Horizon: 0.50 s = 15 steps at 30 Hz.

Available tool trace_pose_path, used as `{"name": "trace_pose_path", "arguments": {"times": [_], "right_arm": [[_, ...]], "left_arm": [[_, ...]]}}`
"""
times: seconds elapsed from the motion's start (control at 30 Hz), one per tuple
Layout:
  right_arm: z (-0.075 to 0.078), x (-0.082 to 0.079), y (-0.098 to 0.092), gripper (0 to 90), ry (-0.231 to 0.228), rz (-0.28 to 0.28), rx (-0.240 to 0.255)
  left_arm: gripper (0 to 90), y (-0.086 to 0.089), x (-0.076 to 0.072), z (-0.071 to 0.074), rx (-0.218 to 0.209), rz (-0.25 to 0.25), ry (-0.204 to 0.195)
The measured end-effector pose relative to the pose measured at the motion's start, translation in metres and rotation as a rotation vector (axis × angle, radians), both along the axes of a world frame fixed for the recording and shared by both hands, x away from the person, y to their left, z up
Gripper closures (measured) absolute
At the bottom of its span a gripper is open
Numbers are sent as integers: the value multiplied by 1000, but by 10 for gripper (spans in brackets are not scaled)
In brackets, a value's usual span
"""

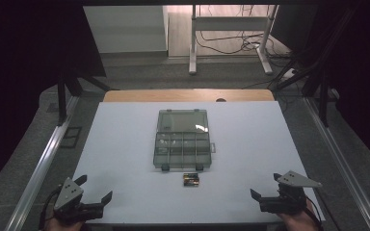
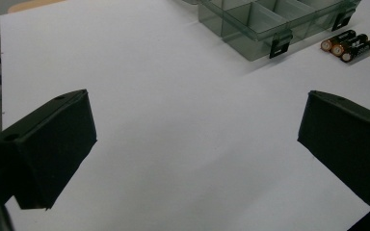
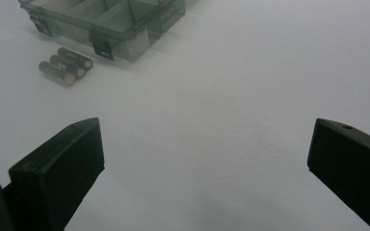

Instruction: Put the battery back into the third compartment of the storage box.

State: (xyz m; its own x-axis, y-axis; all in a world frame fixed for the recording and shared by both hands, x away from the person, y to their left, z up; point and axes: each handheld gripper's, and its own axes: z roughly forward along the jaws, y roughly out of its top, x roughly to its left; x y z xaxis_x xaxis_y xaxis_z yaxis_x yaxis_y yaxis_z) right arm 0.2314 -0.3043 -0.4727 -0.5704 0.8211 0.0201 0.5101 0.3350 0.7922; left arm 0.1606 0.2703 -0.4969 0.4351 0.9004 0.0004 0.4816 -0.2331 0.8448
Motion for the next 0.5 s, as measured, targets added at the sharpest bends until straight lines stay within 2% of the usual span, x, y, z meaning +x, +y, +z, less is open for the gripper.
{"name": "trace_pose_path", "arguments": {"times": [0.27,0.5], "right_arm": [[0,0,2,0,2,8,-15],[-1,1,3,0,11,12,-26]], "left_arm": [[2,-1,1,0,6,-12,8],[2,1,1,0,-5,-10,9]]}}
